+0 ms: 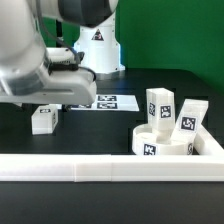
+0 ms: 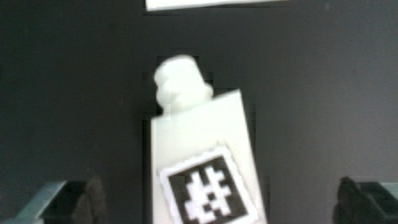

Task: Assemble stool

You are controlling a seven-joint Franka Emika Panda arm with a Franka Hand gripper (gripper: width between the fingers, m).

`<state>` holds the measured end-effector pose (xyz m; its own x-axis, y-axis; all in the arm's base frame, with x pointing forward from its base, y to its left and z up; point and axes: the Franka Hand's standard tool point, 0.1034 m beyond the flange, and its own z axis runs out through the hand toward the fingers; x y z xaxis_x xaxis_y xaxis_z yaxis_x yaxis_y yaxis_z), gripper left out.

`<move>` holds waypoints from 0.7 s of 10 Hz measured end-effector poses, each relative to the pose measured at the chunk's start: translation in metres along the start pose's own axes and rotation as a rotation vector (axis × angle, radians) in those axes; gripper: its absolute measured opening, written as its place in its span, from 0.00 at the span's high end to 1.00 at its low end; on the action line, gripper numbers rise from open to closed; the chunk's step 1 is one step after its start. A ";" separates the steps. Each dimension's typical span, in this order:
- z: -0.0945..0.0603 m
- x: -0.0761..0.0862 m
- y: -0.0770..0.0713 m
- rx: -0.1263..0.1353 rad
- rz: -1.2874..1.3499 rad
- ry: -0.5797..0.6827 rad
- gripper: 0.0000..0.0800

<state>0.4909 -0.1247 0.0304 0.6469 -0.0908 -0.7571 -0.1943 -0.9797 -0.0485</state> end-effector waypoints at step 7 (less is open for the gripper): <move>-0.005 -0.003 0.000 -0.025 -0.011 -0.252 0.19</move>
Offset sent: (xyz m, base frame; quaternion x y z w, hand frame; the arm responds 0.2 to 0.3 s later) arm 0.0167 0.0023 0.0091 0.0034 -0.1240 -0.0516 0.9909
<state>0.4921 -0.1257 0.0359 0.4437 -0.0362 -0.8955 -0.1678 -0.9849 -0.0433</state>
